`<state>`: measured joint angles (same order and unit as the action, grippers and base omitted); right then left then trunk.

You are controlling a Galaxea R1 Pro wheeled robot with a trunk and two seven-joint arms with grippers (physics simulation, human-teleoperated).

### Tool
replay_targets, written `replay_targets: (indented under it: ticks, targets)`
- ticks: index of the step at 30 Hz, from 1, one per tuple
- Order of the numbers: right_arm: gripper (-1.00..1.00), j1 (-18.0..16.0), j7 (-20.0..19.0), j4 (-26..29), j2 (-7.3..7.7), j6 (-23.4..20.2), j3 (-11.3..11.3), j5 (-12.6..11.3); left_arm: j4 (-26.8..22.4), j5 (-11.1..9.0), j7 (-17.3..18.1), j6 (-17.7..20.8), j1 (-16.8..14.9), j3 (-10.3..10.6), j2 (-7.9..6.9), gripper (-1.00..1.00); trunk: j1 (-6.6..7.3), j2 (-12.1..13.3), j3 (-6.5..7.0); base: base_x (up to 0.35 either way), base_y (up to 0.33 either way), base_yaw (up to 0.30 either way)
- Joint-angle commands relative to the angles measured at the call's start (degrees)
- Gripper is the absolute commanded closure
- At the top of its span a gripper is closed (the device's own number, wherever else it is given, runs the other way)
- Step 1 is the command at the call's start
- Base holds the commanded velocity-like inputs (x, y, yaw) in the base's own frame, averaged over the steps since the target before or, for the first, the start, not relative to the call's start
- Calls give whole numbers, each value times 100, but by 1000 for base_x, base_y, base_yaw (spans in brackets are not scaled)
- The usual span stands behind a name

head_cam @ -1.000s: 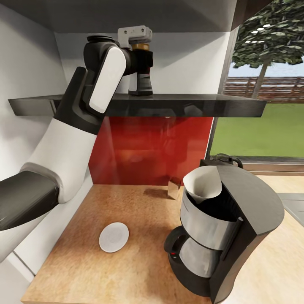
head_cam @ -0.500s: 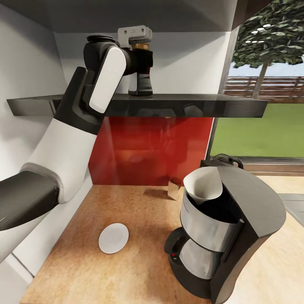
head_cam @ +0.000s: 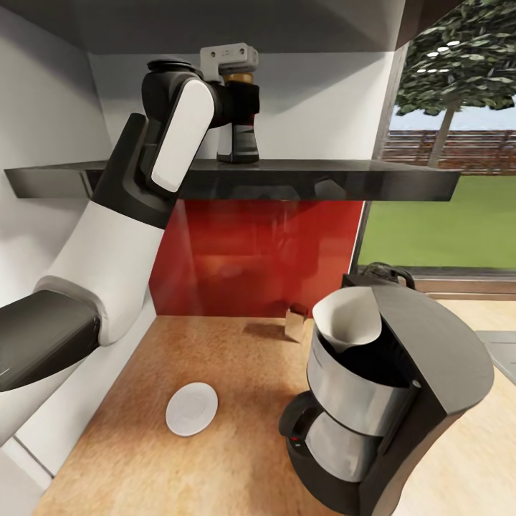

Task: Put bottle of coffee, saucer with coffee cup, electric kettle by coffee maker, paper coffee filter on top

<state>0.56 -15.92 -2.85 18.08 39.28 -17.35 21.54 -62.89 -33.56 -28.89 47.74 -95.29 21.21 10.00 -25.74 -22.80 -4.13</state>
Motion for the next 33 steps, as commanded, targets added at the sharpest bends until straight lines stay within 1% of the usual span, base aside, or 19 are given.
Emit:
replay_targets:
  ticks: [1,13,23,33]
  targets:
    - [-100,-4,-34,-8,3,18,-49,17,-2,-59,-56,7,-7,6,0,-100,-4,-12,-12,40,0,0]
    - [-100,-4,-34,-8,3,18,-49,16,-4,-61,-56,7,-7,6,0,-100,-4,-12,-12,12,0,0]
    - [-100,-4,-34,-7,7,18,-49,17,-3,-61,-56,7,-7,6,0,-100,-4,-12,-12,117,0,0]
    - [-100,-3,-34,-6,5,18,-49,18,-3,-60,-56,7,-7,6,0,-100,-4,-12,-12,17,0,0]
